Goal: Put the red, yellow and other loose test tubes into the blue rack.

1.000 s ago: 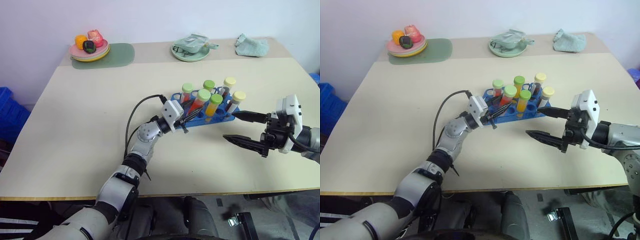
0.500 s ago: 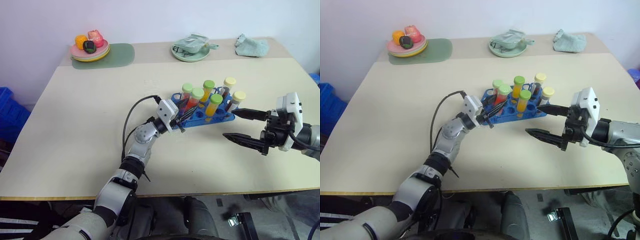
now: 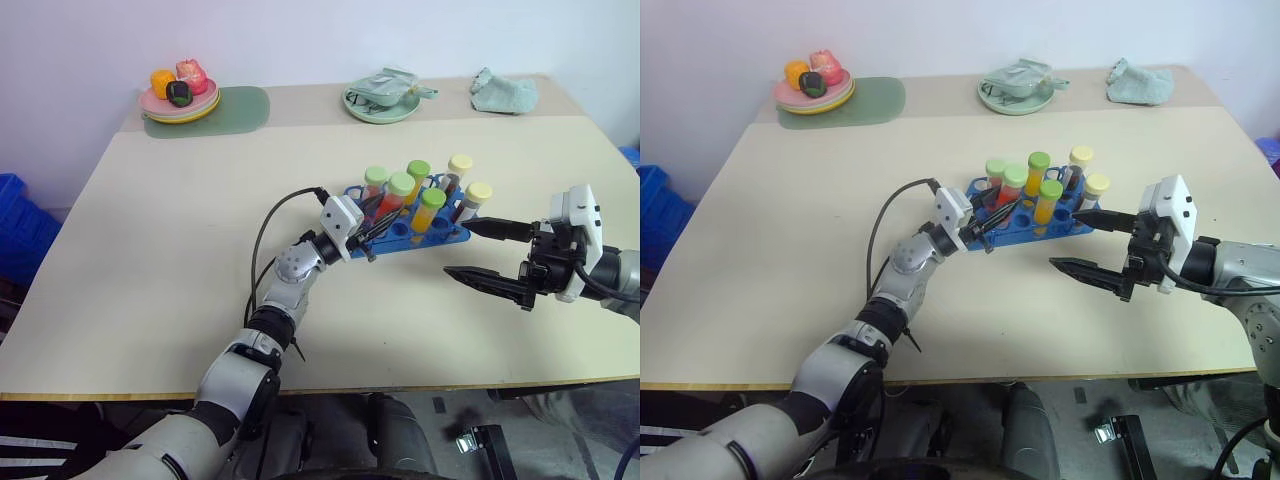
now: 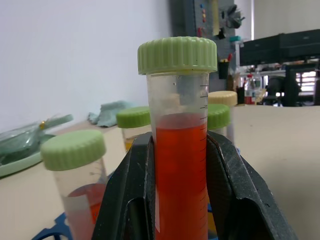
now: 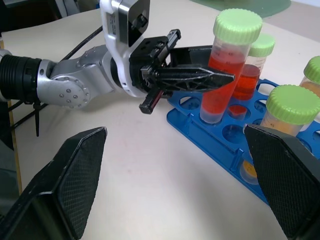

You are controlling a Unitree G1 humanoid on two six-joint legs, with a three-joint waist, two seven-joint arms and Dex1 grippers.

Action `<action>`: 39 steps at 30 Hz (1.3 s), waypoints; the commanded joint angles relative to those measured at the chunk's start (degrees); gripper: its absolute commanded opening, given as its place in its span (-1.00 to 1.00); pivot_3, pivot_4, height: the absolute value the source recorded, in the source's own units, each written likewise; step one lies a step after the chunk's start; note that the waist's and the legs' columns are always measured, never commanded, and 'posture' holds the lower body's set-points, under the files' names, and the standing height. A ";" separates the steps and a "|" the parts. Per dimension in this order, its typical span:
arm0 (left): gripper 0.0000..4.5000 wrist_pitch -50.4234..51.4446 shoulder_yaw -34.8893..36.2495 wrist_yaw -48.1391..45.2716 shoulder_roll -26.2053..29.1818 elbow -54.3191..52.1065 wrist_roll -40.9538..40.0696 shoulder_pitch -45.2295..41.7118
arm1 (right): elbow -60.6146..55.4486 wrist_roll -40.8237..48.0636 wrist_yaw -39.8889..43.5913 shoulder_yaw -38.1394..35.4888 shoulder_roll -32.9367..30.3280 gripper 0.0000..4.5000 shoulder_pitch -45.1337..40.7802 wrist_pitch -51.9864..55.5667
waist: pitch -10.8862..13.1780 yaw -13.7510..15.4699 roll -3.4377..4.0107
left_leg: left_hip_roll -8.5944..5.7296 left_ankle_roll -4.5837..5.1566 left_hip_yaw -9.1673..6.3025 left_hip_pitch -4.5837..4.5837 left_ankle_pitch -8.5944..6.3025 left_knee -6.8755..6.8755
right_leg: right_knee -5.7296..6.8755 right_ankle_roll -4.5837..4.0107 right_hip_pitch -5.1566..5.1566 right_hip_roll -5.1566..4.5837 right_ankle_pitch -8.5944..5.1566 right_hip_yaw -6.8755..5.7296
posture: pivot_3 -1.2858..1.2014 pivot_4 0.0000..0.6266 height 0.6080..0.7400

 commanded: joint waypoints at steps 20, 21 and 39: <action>0.97 5.75 0.69 0.26 1.70 -10.40 -1.68 5.77 | 1.30 -0.63 1.07 -0.53 -0.85 1.00 -1.61 -1.73 | 0.00 -0.04 0.00 | 0.00 0.01 0.00 -0.01 0.00 -0.01 | -0.02 0.00 -0.01 0.00 0.00 0.00 | 0.03 -1.00 1.00; 0.97 7.29 0.65 0.27 2.26 -13.95 -2.33 7.12 | 1.60 -0.71 1.37 -0.61 -0.95 1.00 -1.54 -1.89 | 0.00 -0.04 0.00 | 0.00 0.01 0.00 -0.01 0.00 -0.01 | -0.02 0.00 -0.01 0.00 0.00 0.00 | 0.03 -1.00 1.00; 0.97 20.34 1.70 0.57 10.85 -37.16 -3.38 14.87 | 7.30 -3.81 3.27 2.50 -0.87 1.00 -5.80 -5.67 | -2.71 -0.07 -0.06 | 0.15 0.00 0.18 -0.09 0.01 -0.13 | -0.10 0.04 -0.06 0.18 0.12 0.03 | 0.03 -1.00 1.00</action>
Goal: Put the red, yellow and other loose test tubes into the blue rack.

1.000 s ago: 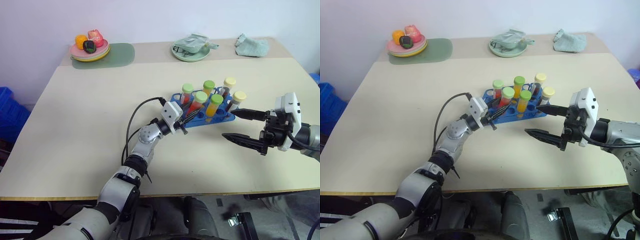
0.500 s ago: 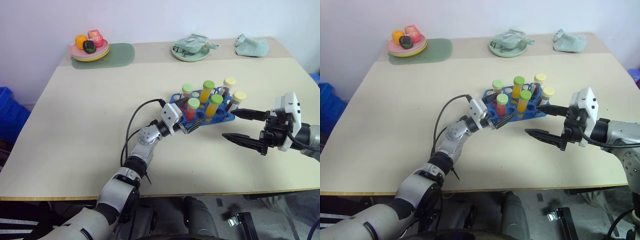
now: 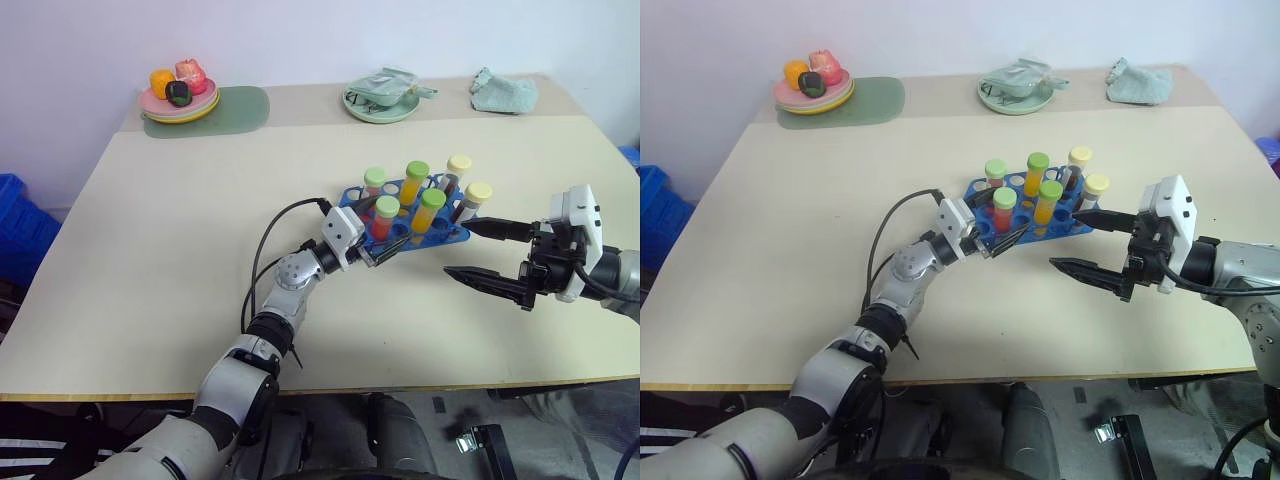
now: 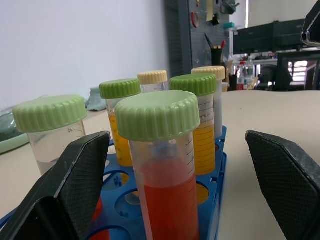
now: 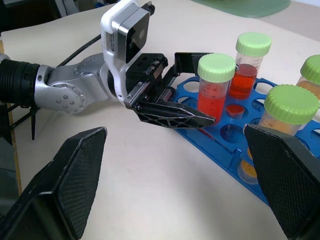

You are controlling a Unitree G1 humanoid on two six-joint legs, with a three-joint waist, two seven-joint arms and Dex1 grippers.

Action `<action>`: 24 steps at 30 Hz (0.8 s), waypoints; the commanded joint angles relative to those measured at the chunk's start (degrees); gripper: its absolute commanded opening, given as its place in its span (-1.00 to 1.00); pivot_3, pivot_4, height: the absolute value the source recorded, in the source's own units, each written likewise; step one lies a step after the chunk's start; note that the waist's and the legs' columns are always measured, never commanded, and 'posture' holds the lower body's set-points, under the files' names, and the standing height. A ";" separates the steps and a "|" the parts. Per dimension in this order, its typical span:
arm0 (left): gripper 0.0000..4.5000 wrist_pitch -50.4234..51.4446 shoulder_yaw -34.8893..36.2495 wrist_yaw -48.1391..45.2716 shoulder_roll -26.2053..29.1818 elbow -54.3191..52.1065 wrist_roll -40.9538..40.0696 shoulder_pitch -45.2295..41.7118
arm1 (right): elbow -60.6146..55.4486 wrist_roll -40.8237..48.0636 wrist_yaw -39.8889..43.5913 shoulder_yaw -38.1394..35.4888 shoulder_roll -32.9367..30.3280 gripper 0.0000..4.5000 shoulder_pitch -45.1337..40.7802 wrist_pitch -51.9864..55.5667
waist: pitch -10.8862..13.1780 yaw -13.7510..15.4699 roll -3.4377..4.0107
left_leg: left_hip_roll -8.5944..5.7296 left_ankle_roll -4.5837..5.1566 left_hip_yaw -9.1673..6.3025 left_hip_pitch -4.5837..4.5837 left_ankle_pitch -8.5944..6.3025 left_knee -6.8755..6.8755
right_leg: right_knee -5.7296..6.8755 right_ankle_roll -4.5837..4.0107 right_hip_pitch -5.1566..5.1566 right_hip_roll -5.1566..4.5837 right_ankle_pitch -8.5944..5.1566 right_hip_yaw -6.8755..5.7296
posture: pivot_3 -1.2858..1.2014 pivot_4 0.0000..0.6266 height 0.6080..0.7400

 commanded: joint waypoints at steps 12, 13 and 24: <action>0.97 23.15 0.36 3.45 9.83 -40.61 -4.19 10.12 | 9.12 -5.54 3.25 3.86 -0.52 1.00 -8.93 -8.86 | -4.46 0.68 -0.15 | 0.54 0.39 0.38 1.13 -0.24 -0.10 | -1.68 0.04 1.71 0.51 0.73 0.01 | 0.03 -1.00 1.00; 0.97 23.74 0.47 3.46 10.27 -41.47 -4.32 10.40 | 9.16 -5.66 3.21 3.98 -0.36 1.00 -8.82 -9.09 | -4.53 0.76 -0.13 | 0.54 0.39 0.42 1.10 -0.24 -0.12 | -1.68 0.04 1.64 0.51 0.73 0.02 | 0.03 -1.00 1.00; 0.97 28.46 -0.96 5.88 10.20 -44.93 -3.70 8.48 | 14.26 -7.25 3.08 2.56 -0.55 1.00 -8.54 -12.85 | -5.76 1.31 -0.14 | 0.55 0.41 0.76 1.13 -0.26 -0.24 | -1.69 0.02 1.59 0.51 0.73 0.10 | 0.03 -1.00 1.00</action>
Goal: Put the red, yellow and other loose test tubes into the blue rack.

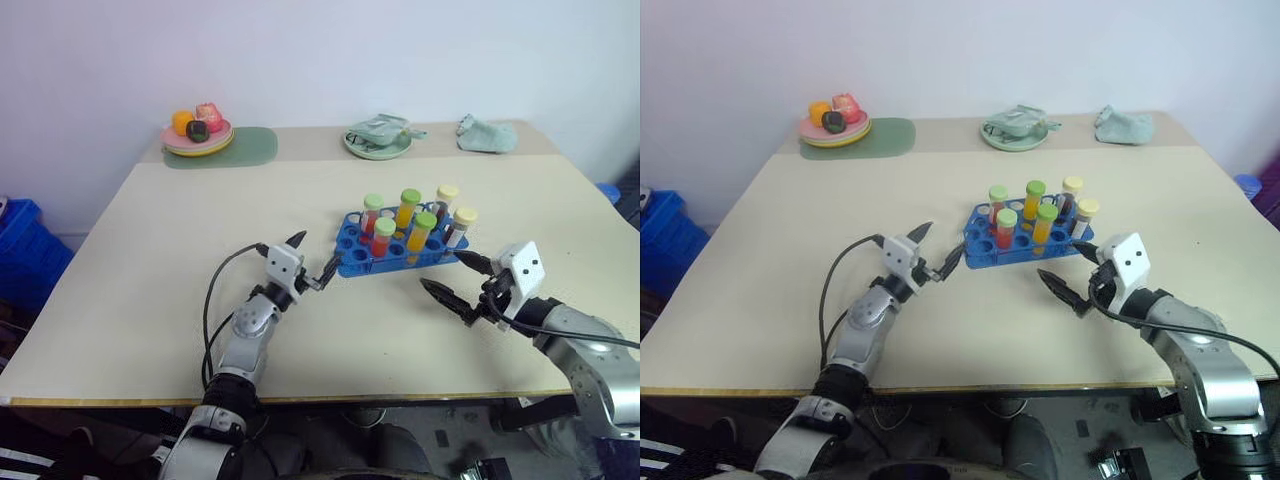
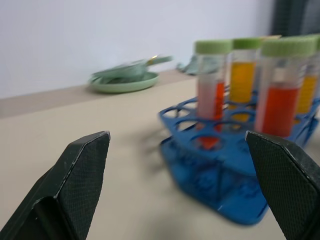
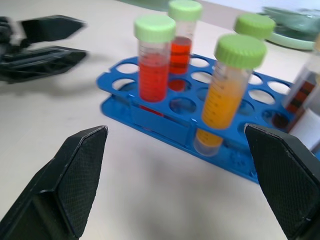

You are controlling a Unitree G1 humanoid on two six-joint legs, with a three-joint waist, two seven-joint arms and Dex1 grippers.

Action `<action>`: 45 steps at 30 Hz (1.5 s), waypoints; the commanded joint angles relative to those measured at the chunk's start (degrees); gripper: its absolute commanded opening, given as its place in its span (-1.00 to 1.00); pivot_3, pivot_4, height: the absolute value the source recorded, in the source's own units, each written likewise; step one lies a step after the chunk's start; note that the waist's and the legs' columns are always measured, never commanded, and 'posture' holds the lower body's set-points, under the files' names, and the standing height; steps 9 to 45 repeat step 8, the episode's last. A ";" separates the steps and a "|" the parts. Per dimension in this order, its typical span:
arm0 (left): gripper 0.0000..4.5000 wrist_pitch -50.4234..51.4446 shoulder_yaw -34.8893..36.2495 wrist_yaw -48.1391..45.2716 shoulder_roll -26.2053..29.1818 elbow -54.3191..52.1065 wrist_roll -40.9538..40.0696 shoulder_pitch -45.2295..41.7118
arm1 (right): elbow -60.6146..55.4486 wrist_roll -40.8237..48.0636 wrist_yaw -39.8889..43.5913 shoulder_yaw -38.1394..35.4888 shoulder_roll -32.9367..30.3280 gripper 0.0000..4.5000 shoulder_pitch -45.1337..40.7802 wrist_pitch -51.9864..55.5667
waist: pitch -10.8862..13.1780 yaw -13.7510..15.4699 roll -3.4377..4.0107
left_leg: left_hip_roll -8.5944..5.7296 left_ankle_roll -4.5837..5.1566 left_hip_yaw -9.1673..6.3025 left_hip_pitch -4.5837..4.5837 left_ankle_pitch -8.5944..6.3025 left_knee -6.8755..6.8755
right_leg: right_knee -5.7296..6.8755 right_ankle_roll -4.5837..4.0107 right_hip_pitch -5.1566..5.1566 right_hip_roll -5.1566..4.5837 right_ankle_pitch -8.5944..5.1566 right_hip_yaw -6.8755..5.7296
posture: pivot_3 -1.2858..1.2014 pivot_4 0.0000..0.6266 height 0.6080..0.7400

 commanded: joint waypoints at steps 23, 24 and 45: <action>0.97 15.52 -3.75 -11.29 5.31 -18.52 -7.09 -16.60 | 11.03 9.59 24.03 -8.71 -18.29 1.00 -14.76 -0.30 | -0.55 -0.03 -0.03 | 0.04 0.01 0.21 0.55 0.00 -0.53 | -0.01 -0.01 0.11 0.03 -0.01 0.25 | 0.03 -1.00 1.00; 0.97 15.52 -3.75 -11.29 5.31 -18.52 -7.09 -16.60 | 11.03 9.59 24.03 -8.71 -18.29 1.00 -14.76 -0.30 | -0.55 -0.03 -0.03 | 0.04 0.01 0.21 0.55 0.00 -0.53 | -0.01 -0.01 0.11 0.03 -0.01 0.25 | 0.03 -1.00 1.00; 0.97 15.52 -3.75 -11.29 5.31 -18.52 -7.09 -16.60 | 11.03 9.59 24.03 -8.71 -18.29 1.00 -14.76 -0.30 | -0.55 -0.03 -0.03 | 0.04 0.01 0.21 0.55 0.00 -0.53 | -0.01 -0.01 0.11 0.03 -0.01 0.25 | 0.03 -1.00 1.00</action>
